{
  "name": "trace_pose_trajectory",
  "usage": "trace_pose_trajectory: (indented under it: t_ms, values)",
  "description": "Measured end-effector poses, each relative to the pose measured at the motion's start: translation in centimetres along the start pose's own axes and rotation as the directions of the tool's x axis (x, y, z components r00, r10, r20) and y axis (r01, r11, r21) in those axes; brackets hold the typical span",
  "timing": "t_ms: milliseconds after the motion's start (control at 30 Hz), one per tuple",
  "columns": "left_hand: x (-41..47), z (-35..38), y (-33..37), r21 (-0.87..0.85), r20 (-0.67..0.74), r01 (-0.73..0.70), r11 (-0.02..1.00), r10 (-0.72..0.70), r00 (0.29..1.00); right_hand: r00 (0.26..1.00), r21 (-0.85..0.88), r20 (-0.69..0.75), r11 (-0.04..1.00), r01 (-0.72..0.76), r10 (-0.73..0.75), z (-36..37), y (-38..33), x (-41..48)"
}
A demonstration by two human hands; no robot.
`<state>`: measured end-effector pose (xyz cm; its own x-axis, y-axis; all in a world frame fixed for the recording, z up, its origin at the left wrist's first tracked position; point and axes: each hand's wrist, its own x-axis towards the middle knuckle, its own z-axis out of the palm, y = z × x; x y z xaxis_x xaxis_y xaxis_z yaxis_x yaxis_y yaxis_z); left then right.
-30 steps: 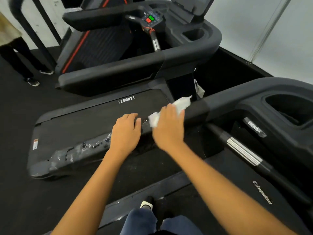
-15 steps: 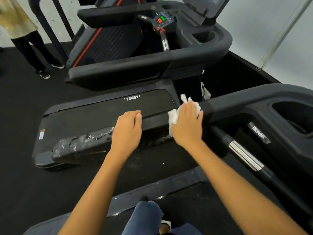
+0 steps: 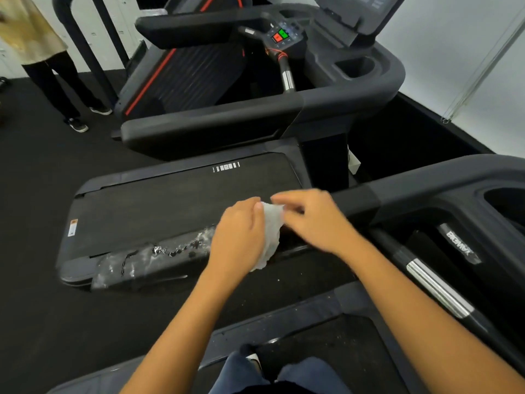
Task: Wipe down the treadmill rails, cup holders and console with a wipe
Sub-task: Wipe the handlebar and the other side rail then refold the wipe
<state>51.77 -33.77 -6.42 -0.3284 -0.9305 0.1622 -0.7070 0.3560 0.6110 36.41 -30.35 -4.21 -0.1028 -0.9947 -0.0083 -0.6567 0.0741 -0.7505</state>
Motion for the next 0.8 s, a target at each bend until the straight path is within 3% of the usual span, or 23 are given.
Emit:
trace_pose_trajectory:
  t_ms: [67, 100, 167, 300, 367, 467, 567, 667, 733, 800]
  values:
    - [0.2, 1.6, 1.0, 0.162, 0.080, -0.050, 0.986, 0.037, 0.996, 0.971, 0.022, -0.212, 0.993, -0.112, 0.114, -0.7, 0.9, 2.4]
    - [0.3, 1.9, 1.6, 0.279, 0.133, -0.079, 0.957, 0.043, 0.990, 0.967, -0.049, -0.209, 0.986, -0.157, 0.144, -0.6, 1.1, 3.4]
    - [1.3, 2.7, 1.9, 0.313, 0.193, -0.135, 0.940, 0.076, 0.978, 0.983, -0.154, -0.089, 0.973, -0.171, 0.159, -0.3, 1.6, 5.0]
    - [2.6, 1.9, 0.0, 0.172, 0.186, 0.097, 0.980, -0.129, 0.974, 0.968, -0.042, 0.156, 0.980, -0.193, 0.197, -1.5, 2.5, 5.3]
    - [2.1, 1.0, -1.6, 0.256, 0.083, 0.207, 0.944, -0.235, 0.968, 0.959, -0.052, 0.216, 0.983, -0.174, 0.181, -2.1, 2.7, 5.3]
    - [1.1, 0.7, -2.2, 0.379, 0.120, 0.288, 0.879, -0.355, 0.927, 0.967, -0.155, 0.227, 0.985, -0.081, 0.115, -1.2, 2.1, 5.5]
    - [0.5, 1.2, -1.2, 0.125, -0.020, 0.305, 0.944, -0.305, 0.952, 0.983, -0.037, 0.182, 0.999, -0.013, 0.020, -0.1, 1.9, 5.4]
    - [-0.2, 0.8, 0.3, -0.113, -0.164, 0.316, 0.942, -0.331, 0.929, 0.983, 0.182, 0.174, 0.983, 0.025, -0.057, -0.3, 1.7, 5.1]
    - [-0.6, 0.2, 1.3, -0.186, -0.209, 0.310, 0.932, -0.346, 0.915, 0.978, 0.383, 0.208, 0.922, -0.054, -0.029, -0.7, 1.7, 5.1]
    - [-0.8, -0.4, 2.1, -0.209, -0.232, 0.310, 0.928, -0.355, 0.906, 0.963, 0.478, 0.268, 0.867, -0.143, 0.011, -1.4, 2.1, 5.4]
